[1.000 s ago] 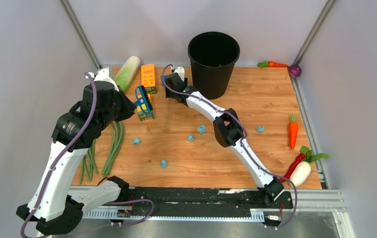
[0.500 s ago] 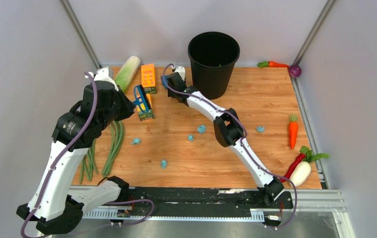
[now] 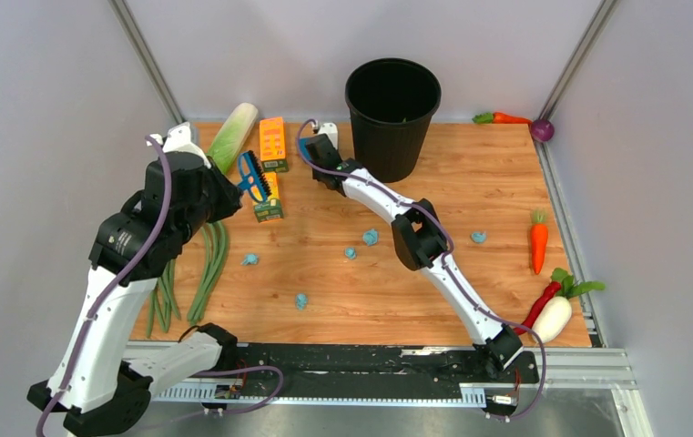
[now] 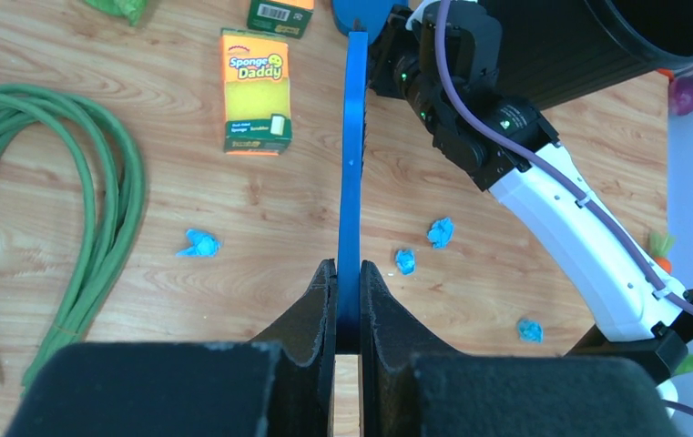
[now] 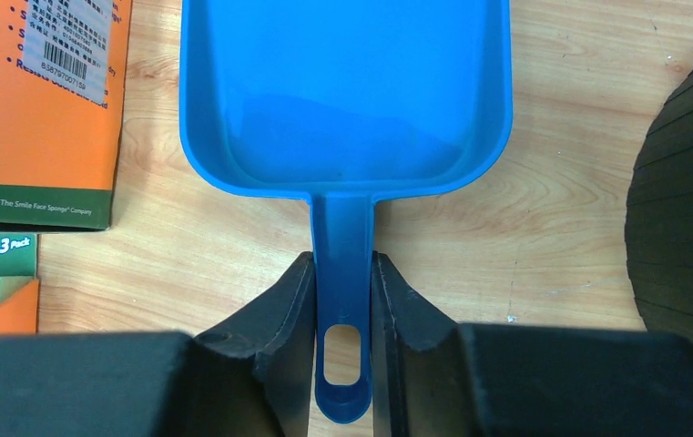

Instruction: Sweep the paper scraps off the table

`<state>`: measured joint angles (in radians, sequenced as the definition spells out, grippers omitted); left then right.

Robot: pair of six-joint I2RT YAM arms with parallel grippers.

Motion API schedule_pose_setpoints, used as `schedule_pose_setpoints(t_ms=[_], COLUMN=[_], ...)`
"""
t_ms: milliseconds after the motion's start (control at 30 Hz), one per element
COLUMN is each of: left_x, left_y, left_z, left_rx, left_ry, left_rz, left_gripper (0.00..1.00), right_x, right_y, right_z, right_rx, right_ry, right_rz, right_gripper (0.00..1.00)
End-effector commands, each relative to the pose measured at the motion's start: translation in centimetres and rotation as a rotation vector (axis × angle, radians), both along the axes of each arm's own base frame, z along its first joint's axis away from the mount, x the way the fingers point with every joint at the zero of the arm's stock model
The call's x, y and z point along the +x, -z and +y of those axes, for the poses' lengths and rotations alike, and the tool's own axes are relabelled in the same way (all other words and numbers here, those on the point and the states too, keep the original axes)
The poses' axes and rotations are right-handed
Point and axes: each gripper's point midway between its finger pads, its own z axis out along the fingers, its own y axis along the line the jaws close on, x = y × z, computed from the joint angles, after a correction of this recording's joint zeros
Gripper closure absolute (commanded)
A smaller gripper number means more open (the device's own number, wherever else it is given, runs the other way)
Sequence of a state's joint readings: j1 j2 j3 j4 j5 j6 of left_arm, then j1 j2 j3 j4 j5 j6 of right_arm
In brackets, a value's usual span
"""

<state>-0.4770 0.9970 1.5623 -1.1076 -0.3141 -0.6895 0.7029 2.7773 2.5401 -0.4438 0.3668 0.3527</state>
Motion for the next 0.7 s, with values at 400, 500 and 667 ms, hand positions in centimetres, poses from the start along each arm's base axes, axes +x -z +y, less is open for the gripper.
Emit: schedule_pose_setpoints(t_ms=[400,500,667], left_x=[-0.3,-0.2,-0.3], left_y=[-1.3,-1.1,-1.3], left_z=[1.2,1.0,0.5], left_rx=[0.052,0.051,0.048], left_ry=[0.0,0.012,0.049], left_rz=[-0.079,-0.075,-0.092], left_gripper=[1.0,1.0,1.0], right_x=[-5.0,-6.2,-9.8], right_y=[-5.1,-7.6,-10.8], right_z=[-0.7,-1.7,-2.7], right_rx=[-0.032,-0.037,-0.005], right_ry=[-0.071,-0.079,-0.139], right_rz=[0.092,0.09,0.126], right_gripper=[1.0,1.0,1.0])
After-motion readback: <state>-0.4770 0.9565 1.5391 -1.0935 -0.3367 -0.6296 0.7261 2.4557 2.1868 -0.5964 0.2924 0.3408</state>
